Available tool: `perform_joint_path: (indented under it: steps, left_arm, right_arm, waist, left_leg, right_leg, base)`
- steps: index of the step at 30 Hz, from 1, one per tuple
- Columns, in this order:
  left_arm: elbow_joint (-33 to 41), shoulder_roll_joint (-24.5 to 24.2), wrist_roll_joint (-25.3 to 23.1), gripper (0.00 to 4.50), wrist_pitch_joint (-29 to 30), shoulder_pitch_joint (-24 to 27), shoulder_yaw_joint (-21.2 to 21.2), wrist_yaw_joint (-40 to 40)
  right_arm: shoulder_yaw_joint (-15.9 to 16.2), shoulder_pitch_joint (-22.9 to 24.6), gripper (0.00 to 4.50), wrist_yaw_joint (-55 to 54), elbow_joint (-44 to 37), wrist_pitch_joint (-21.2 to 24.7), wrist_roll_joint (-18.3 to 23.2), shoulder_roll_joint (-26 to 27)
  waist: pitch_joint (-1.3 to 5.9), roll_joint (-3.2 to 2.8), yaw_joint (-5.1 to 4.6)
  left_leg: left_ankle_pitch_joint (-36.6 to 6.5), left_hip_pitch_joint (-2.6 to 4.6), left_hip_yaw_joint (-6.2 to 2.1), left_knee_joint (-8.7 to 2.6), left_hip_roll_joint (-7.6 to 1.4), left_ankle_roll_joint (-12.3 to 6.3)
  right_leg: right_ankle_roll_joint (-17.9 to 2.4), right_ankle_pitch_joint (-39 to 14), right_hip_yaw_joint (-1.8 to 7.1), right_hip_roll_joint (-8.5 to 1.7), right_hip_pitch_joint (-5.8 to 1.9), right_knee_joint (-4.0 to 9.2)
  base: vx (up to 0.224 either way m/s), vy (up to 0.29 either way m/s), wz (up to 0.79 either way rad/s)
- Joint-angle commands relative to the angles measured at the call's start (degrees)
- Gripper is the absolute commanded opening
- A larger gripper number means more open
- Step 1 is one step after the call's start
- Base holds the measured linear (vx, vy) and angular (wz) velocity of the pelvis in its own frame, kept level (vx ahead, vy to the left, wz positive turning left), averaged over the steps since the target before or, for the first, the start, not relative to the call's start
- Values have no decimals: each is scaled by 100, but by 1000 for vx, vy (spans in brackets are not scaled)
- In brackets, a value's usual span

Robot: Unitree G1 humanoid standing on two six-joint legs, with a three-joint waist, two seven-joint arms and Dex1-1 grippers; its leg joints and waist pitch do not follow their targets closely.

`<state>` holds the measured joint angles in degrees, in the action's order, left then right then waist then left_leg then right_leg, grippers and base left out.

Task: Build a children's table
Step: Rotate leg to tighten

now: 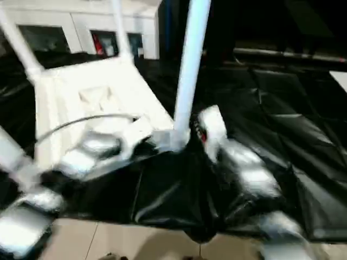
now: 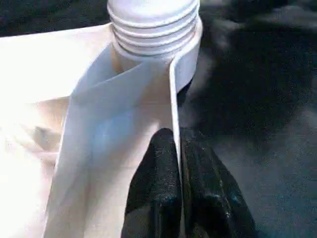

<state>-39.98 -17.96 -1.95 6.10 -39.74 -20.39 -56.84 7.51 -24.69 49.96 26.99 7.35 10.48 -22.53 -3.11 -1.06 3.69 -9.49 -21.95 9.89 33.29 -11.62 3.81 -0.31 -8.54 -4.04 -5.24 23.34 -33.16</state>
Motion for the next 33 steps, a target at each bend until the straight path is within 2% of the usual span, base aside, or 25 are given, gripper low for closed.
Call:
perform_joint_path:
  steps: [1,2,3,4,6,11,17,19,20,24,26,28,31,33]
  left_arm:
    - [335,-57,-13,0,-55,87,-236,-430]
    - [427,-99,-8,0,-49,115,-259,-512]
    - [499,-128,1,0,-28,137,-269,-580]
    - [554,-147,9,0,-28,152,-283,-645]
    - [653,-161,32,0,-3,169,-280,-717]
    - [741,-182,19,0,-3,212,-266,-788]
    - [886,-215,-30,0,65,313,-264,-813]
    - [900,-225,-36,0,70,328,-265,-817]
    - [903,-228,-39,0,72,333,-265,-817]
    - [884,-224,-68,0,68,344,-272,-797]
    - [889,-220,-76,0,73,354,-274,-787]
    - [908,-217,-86,0,86,374,-277,-773]
    - [922,-214,-102,0,94,399,-286,-760]
    - [925,-219,-107,0,91,410,-291,-761]
  right_arm:
    - [130,36,445,392,-453,228,175,-44]
    - [141,92,445,477,-573,299,228,-91]
    - [159,133,445,532,-681,357,241,-132]
    - [179,145,445,530,-717,367,206,-148]
    - [187,113,445,417,-705,262,88,-113]
    - [261,111,445,543,-853,372,123,-120]
    - [187,63,445,436,-761,351,48,-89]
    - [132,36,445,386,-725,329,77,-57]
    - [120,28,410,370,-705,308,76,-47]
    - [124,-2,396,339,-584,209,3,-14]
    - [168,5,364,335,-549,139,-74,-24]
    - [220,24,360,335,-523,85,-140,-39]
    - [302,53,325,332,-482,16,-220,-70]
    - [306,61,318,338,-474,9,-220,-70]
  waist:
    - [434,-32,26]
    - [426,-26,17]
    - [426,-55,23]
    - [424,-52,20]
    - [417,-52,36]
    - [404,-37,108]
    - [416,-14,117]
    - [421,-27,122]
    - [423,-10,119]
    - [426,-13,119]
    - [425,-9,123]
    - [428,3,123]
    - [426,3,122]
    - [432,4,125]
  left_leg:
    - [-1501,86,-2,-396,-141,-299]
    - [-1465,72,-3,-401,-144,-312]
    - [-1434,79,-5,-397,-149,-313]
    - [-1445,86,2,-398,-151,-317]
    - [-1567,123,14,-400,-157,-226]
    - [-1677,129,22,-407,-150,-128]
    - [-1493,116,22,-396,-149,-145]
    - [-1452,119,23,-389,-143,-148]
    - [-1429,117,25,-385,-142,-152]
    - [-1405,123,31,-376,-137,-160]
    - [-1360,110,29,-374,-137,-168]
    - [-1319,110,33,-368,-132,-185]
    - [-1306,113,32,-366,-135,-205]
    - [-1302,114,34,-361,-132,-213]
  right_leg:
    - [-1350,-1101,186,-253,-310,316]
    - [-1414,-982,181,-241,-326,295]
    - [-1432,-942,182,-246,-323,277]
    - [-1438,-951,184,-246,-313,287]
    - [-1451,-1114,199,-254,-282,301]
    - [-1318,-1325,216,-262,-276,314]
    - [-1278,-1256,216,-267,-284,303]
    - [-1283,-1227,216,-263,-282,295]
    - [-1283,-1196,217,-260,-285,286]
    - [-1307,-1156,215,-259,-282,284]
    - [-1302,-1130,214,-262,-289,277]
    - [-1303,-1097,214,-260,-296,274]
    - [-1290,-1137,214,-261,-292,274]
    - [-1287,-1151,215,-260,-297,275]
  base:
    - [55,7,-2]
    - [0,0,0]
    - [0,0,0]
    - [0,0,0]
    - [0,0,0]
    - [0,0,0]
    - [0,0,0]
    - [0,0,0]
    - [0,0,0]
    - [0,0,0]
    - [0,0,0]
    - [0,0,0]
    - [0,0,0]
    - [0,0,0]
